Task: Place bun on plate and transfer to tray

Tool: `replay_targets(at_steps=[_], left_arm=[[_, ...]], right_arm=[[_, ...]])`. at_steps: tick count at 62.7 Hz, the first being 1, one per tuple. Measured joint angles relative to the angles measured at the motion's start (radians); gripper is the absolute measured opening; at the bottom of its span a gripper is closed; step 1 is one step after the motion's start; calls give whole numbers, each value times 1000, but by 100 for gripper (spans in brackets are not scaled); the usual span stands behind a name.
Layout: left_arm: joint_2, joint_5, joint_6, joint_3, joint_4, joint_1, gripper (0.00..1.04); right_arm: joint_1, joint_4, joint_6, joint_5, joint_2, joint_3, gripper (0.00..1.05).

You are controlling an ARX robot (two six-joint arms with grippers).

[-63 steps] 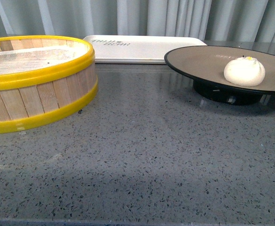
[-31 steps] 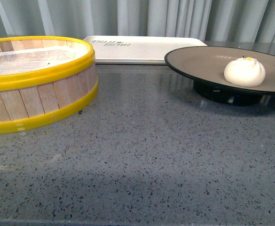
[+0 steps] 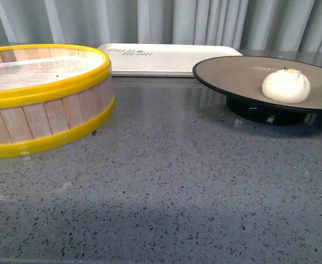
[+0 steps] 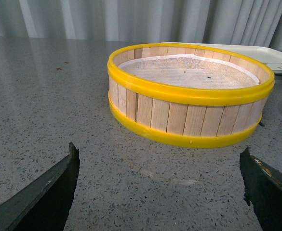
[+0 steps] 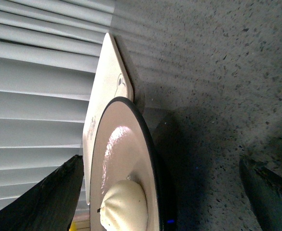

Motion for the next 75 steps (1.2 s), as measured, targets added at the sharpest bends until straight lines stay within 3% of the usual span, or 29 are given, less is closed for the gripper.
replay_targets(at_steps=[13,47,75], left_arm=[[0,0,0,0,0,0,98],[0,0,0,0,0,0,98],[0,0,0,0,0,0,98]], right_arm=[[50,37,61,-31,70,53,95],[58,95,120,-57,129,79,5],[57,108,98,-35,-43,1,3]])
